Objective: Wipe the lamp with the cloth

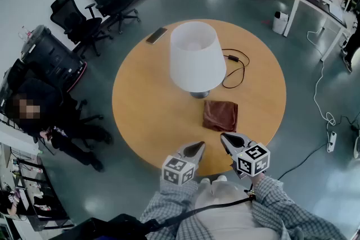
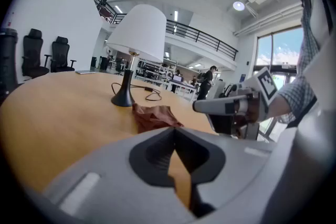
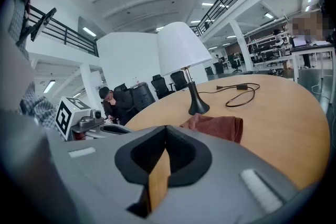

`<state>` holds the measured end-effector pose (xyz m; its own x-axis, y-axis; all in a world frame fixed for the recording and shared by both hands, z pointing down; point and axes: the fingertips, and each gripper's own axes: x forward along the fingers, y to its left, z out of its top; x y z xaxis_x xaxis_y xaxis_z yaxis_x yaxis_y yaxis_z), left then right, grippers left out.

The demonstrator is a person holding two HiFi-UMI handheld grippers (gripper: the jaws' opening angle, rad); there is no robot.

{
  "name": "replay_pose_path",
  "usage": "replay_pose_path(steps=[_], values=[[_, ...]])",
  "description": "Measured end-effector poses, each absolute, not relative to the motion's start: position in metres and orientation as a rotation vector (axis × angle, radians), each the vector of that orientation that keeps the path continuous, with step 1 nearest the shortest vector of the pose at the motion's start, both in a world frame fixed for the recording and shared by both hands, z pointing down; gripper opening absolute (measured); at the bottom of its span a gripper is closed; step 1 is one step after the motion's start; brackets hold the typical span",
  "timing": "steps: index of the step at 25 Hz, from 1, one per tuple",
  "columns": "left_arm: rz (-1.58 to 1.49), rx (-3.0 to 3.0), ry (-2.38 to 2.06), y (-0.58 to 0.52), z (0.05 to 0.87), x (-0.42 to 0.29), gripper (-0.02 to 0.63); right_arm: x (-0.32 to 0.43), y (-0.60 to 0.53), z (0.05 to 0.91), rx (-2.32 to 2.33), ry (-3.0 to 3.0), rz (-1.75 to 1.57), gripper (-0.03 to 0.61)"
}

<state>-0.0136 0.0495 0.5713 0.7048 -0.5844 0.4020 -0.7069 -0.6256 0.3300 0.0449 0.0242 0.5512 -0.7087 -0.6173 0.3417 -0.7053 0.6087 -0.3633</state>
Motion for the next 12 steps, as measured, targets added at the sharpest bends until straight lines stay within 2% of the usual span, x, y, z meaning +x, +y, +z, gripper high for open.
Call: replay_pose_path(steps=[12], values=[[0.367,2.445,-0.973,0.0545,0.5734,-0.0112,0.0,0.0414,0.026,0.5543,1.082,-2.641,0.725,0.003]])
